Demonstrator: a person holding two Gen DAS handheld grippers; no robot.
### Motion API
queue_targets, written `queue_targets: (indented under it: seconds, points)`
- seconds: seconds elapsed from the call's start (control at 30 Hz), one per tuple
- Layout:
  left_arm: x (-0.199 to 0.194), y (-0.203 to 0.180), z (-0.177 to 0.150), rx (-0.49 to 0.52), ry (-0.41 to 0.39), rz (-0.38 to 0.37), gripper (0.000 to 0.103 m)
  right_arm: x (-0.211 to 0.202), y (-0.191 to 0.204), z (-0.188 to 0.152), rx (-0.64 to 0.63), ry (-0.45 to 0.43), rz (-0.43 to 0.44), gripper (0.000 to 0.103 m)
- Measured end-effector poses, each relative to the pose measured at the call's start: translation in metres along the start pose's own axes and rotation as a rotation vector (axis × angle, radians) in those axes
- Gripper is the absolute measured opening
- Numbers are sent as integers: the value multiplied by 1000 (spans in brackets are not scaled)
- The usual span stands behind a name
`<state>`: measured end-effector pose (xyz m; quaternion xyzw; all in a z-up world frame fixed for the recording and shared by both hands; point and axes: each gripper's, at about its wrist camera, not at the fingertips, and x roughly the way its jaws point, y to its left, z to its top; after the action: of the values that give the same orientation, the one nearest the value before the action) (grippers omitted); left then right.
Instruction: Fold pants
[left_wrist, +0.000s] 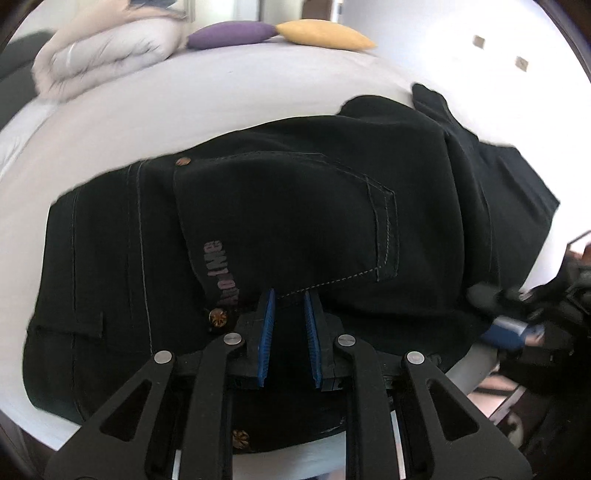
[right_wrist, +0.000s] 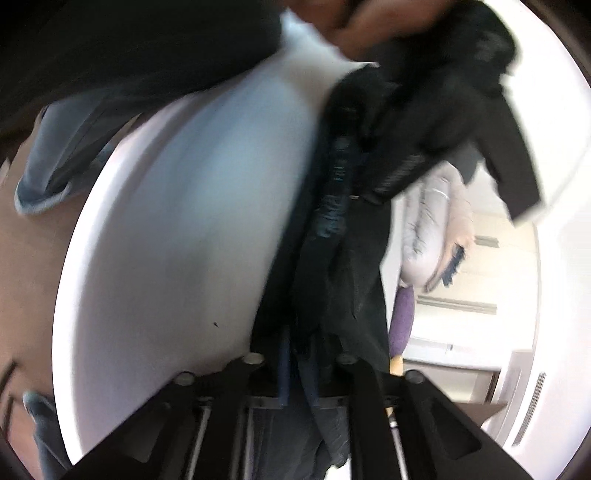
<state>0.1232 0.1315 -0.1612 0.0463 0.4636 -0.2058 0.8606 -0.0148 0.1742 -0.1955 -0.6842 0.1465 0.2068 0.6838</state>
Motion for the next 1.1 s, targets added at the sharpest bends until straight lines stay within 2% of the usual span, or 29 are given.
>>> queue_targets:
  seconds: [0.03,0.07,0.1,0.17,0.23,0.27,0.3,0.37,0.47,0.53,0.57,0.6,0.63,0.77,0.83,0.93,1.1]
  points:
    - [0,-1,-1,-7,0,1,16,-4,-9,-3,75,-6,-15,50]
    - [1,-1,-1,-9,-2,3,16,-10,-20,-9,161,-13,-20,69]
    - [1,-1,0,-10,-1,8,16,-16,-31,-15,248,-26,-4,85]
    - [1,-2,0,-14,5,18,16,-26,-65,-38,505,-57,68,92]
    - [4,-7,2,-22,11,28,16,-19,-104,-80,801,-15,129,92]
    - [6,-9,2,-25,12,33,16,-12,-118,-100,912,1,155,88]
    - [9,-10,6,-26,13,38,16,-3,-134,-128,1055,20,187,82]
    - [10,-11,6,-34,12,44,16,22,-163,-198,1418,39,296,78]
    - [12,-12,8,-52,11,43,16,65,-178,-310,1978,-8,469,65]
    - [11,-13,3,-61,9,42,16,90,-172,-365,2246,-17,511,58]
    - [13,-14,4,-64,8,41,16,102,-167,-385,2342,11,522,49]
    - [8,-11,-1,-68,6,40,16,112,-162,-397,2407,40,531,39]
    - [5,-9,-5,-70,4,39,16,123,-158,-407,2455,59,548,37]
    - [4,-6,-6,-74,0,32,16,151,-147,-413,2537,112,590,37]
    - [4,-6,-6,-73,-1,31,16,165,-145,-417,2573,100,616,37]
    - [5,-7,-5,-68,-2,33,16,178,-144,-421,2593,156,594,37]
    - [-3,-1,-14,-71,-11,22,16,198,-145,-428,2649,170,571,38]
